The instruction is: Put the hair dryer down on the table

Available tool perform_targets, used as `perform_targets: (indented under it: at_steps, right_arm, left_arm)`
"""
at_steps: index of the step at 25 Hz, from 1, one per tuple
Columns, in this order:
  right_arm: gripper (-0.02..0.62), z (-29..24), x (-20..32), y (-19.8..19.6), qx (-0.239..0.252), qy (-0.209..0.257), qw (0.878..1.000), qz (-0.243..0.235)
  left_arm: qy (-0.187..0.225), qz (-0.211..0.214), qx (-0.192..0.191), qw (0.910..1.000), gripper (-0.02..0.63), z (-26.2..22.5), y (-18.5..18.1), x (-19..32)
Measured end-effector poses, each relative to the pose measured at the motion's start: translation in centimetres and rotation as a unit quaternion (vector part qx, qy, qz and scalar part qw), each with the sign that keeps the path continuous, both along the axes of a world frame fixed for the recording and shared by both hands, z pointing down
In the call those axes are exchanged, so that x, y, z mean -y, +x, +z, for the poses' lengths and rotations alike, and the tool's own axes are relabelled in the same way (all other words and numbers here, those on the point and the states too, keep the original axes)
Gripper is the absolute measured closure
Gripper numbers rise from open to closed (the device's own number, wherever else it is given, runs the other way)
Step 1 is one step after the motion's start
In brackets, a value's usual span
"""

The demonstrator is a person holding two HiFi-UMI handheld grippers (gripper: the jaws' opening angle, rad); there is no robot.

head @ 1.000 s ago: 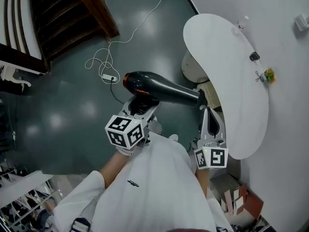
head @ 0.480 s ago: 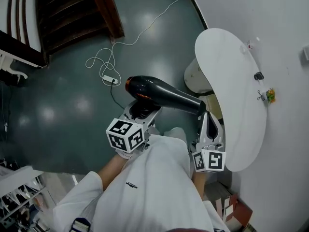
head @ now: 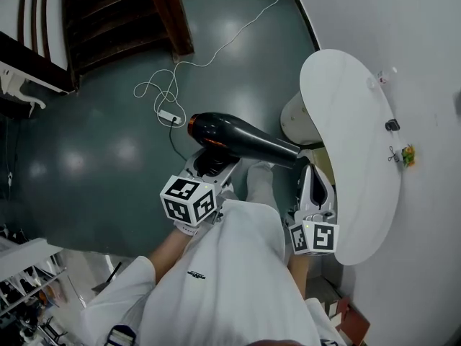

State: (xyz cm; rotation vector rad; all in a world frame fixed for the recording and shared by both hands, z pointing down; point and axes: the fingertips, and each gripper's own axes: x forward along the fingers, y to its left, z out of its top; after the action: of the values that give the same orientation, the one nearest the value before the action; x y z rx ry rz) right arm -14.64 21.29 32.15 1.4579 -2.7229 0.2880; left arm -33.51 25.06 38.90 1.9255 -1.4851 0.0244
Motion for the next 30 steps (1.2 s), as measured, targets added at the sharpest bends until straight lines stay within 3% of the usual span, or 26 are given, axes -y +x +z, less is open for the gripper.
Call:
perform_targets:
  at_steps: [9,15,30]
  right_arm:
    - [0.584,0.1,4.9,-0.7,0.01,0.004,1.0,-0.025]
    - [0.584,-0.4,10.1,1.0,0.016,0.012,1.0,-0.016]
    - [0.584,-1.8,24.7,13.4,0.025,0.042,0.998,0.038]
  left_arm:
    - [0.0,-0.029,0.008,0.9996,0.324,0.0,-1.0,4.4]
    - [0.007,-0.014,0.013,0.9998,0.324,-0.6,0.6,10.7]
    - [0.048,0.048,0.012,0.9976,0.324,-2.6,13.4,28.9]
